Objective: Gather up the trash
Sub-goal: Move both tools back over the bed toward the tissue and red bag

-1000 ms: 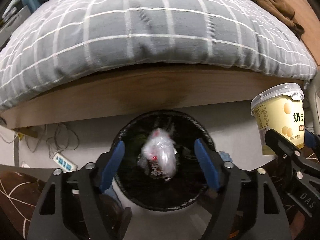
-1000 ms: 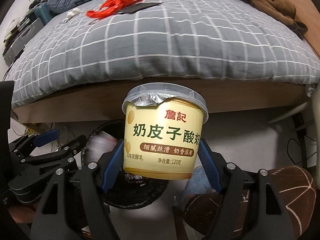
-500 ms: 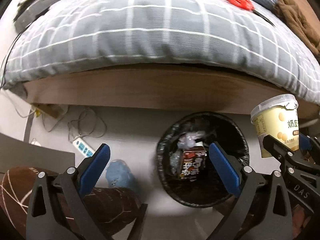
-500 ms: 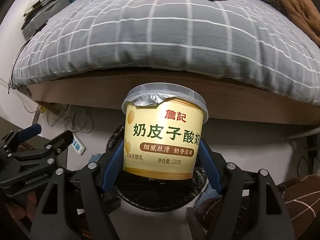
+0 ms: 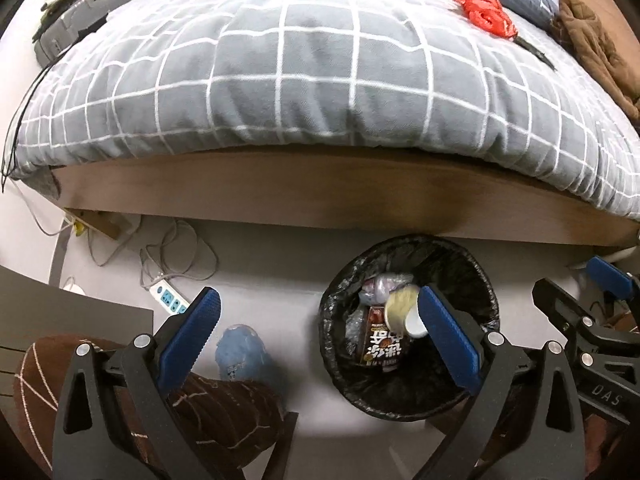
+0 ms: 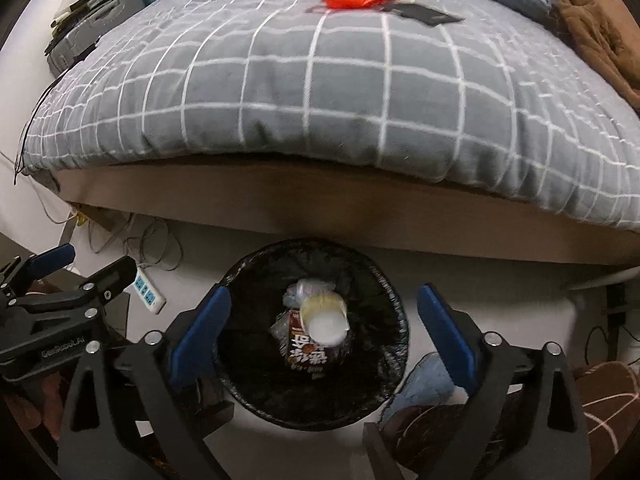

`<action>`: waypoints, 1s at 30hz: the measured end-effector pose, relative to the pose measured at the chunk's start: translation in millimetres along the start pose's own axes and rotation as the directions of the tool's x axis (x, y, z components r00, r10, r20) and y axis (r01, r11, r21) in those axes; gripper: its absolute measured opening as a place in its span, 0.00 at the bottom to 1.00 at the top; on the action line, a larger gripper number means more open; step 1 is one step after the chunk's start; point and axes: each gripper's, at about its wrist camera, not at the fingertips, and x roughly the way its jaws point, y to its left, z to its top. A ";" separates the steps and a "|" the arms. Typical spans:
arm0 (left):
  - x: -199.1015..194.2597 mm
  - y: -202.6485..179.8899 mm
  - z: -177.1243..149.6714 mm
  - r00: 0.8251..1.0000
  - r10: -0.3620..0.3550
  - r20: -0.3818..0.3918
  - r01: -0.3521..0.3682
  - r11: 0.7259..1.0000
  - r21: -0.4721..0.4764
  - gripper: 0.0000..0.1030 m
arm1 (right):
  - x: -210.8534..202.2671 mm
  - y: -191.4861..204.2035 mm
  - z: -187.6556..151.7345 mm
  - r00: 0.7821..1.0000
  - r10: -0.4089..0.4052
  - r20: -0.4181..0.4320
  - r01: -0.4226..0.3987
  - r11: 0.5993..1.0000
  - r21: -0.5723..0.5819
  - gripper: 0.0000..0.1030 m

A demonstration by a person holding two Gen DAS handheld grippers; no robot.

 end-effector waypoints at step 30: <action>-81.2 -17.7 113.0 0.983 -0.058 0.176 0.060 0.998 -0.002 0.94 | -85.5 -53.6 102.6 0.968 -0.086 0.237 0.080 0.996 0.036 0.93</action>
